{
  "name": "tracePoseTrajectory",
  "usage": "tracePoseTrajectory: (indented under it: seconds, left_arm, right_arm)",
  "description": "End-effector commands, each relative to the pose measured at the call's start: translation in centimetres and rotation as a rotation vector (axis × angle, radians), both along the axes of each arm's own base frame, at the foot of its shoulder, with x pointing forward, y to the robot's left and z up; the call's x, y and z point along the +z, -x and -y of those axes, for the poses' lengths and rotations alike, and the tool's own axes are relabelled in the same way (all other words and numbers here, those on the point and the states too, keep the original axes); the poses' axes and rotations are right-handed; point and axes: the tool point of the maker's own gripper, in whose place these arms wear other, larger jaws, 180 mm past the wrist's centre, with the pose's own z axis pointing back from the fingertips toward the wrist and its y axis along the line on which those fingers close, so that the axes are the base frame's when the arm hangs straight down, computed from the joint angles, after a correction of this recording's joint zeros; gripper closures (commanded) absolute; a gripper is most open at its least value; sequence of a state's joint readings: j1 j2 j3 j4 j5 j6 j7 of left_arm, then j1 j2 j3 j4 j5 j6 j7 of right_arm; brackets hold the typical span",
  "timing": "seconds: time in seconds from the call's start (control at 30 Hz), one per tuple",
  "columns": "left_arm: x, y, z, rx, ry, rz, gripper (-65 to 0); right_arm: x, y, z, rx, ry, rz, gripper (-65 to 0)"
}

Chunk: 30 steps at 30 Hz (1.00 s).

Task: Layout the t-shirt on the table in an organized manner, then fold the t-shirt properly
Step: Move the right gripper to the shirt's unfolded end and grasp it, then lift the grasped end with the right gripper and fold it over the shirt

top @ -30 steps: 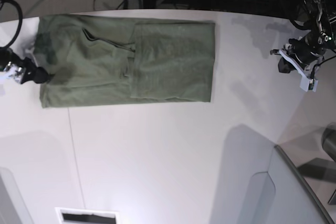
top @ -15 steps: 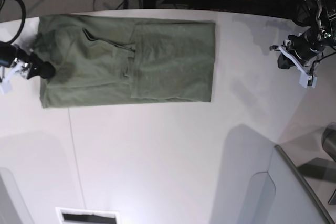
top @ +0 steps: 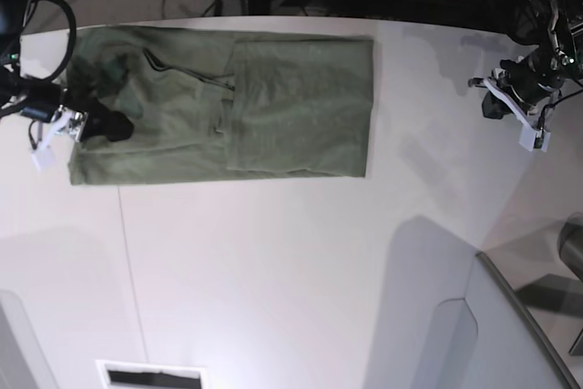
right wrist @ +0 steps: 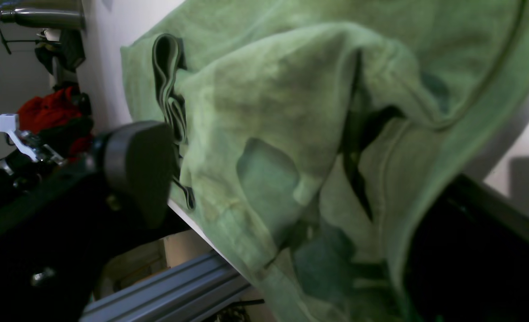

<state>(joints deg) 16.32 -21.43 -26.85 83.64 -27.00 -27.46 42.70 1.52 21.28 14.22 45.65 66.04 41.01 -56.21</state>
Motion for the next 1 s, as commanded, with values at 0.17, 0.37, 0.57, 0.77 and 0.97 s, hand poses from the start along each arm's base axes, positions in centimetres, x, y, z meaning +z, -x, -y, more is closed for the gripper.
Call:
tracePoseTrajectory:
  seconds: [0.17,0.37,0.57,0.77,0.97]
  left_arm:
    - [1.2,-1.1,-0.4,-0.010,-0.013,0.044,0.0]
    - [1.2,-1.0,-0.5,-0.009,-0.014,0.043,0.0]
    - [1.2,-0.9,-0.5,-0.007,-0.014,0.040,0.0]
    - [1.0,-0.8,-0.2,-0.017,-0.011,0.035,0.0]
    - [0.1,1.4,-0.7,-0.008,-0.017,0.004,0.0]
  right_arm:
    - [-1.2,2.1,0.7,0.043,0.045,-0.079,-55.5]
    - [-1.2,2.1,0.6,0.039,0.042,-0.077,-35.9]
    - [-1.1,1.8,0.5,0.041,0.040,-0.073,-18.8]
    - [-0.8,1.2,0.3,0.040,0.037,-0.060,-18.6]
    - [-0.2,0.0,0.3,0.042,0.037,-0.037,-9.8]
